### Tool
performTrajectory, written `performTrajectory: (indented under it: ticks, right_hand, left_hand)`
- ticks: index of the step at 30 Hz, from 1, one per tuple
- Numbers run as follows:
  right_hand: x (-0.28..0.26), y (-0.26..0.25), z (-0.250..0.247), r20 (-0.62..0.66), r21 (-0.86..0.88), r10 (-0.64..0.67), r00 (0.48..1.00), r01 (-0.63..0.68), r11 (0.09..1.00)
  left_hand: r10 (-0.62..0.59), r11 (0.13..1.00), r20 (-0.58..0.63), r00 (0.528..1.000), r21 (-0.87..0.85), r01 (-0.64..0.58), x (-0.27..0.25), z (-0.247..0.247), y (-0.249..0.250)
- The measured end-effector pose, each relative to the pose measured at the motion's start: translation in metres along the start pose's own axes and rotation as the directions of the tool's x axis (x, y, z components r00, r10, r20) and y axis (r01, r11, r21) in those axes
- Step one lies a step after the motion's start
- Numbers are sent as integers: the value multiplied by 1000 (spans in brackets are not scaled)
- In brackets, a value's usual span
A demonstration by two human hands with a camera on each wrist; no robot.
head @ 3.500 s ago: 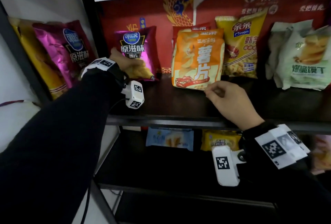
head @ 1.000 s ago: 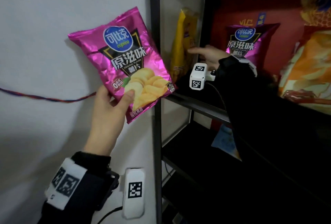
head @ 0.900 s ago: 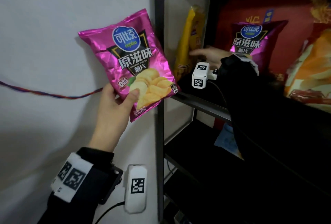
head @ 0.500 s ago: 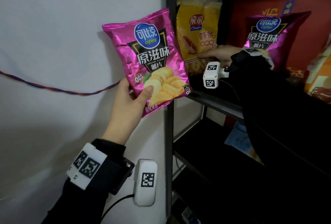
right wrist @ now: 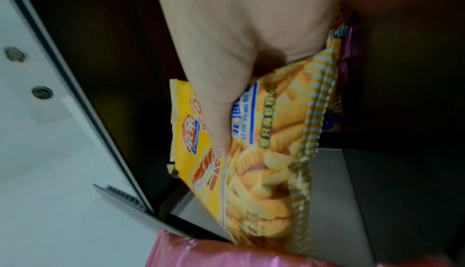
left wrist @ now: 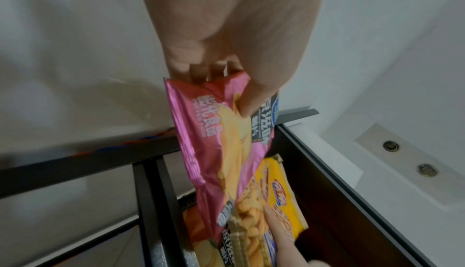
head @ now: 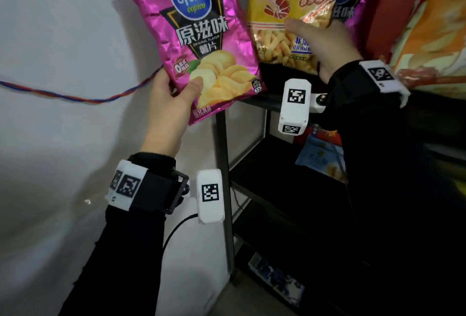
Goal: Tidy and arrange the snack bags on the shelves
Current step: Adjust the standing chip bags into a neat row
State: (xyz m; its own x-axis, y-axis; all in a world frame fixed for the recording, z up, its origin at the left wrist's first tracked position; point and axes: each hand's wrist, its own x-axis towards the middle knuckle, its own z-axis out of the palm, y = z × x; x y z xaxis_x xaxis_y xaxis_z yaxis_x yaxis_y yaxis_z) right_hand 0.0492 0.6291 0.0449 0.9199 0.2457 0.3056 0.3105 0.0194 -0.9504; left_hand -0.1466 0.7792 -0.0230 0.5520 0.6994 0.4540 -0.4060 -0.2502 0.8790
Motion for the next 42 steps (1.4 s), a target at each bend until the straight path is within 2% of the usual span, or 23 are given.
performTrajectory:
  ticks: [6,9,11,14,17,20,25,27,31,35,38,42]
  right_hand:
    - [-68,10,-17,103,222,-18,994,-5,975]
    - [-99,24,-19,293,354,-88,952,-23,935]
    - [-120,34,-19,458,377,-82,885,-110,920]
    - [-153,55,-18,647,303,-13,762,-242,922]
    - [-194,82,-13,799,210,62,598,-375,903]
    - [-244,110,-2,894,123,120,431,-495,860]
    - [-328,164,23,940,-87,259,223,-575,813]
    - [-359,185,32,938,-159,307,163,-582,797]
    - [-420,239,47,889,-269,441,126,-635,724]
    - [-472,316,59,860,-335,505,70,-670,663]
    - [-508,397,76,824,-357,564,57,-720,595]
    - [-557,534,90,745,-389,666,42,-784,484]
  left_hand:
    - [-12,1000,-66,998,-28,10,-45,-13,9]
    - [-3,1000,-143,990,-5,2,-80,-26,13]
    - [-11,999,-212,977,35,19,-109,-36,16]
    - [-66,991,-350,934,83,101,-165,-52,19]
    - [-128,973,-458,880,113,200,-225,-73,13]
    - [-178,959,-553,814,87,269,-288,-99,6]
    - [-232,936,-697,679,30,350,-384,-147,-10]
    - [-272,927,-734,622,-26,375,-418,-164,-22]
    - [-362,899,-764,534,-135,417,-477,-188,-57]
    - [-435,854,-772,463,-190,485,-526,-220,-117]
    - [-488,807,-760,429,-207,552,-566,-246,-188]
    - [-561,742,-750,350,-268,614,-631,-274,-319]
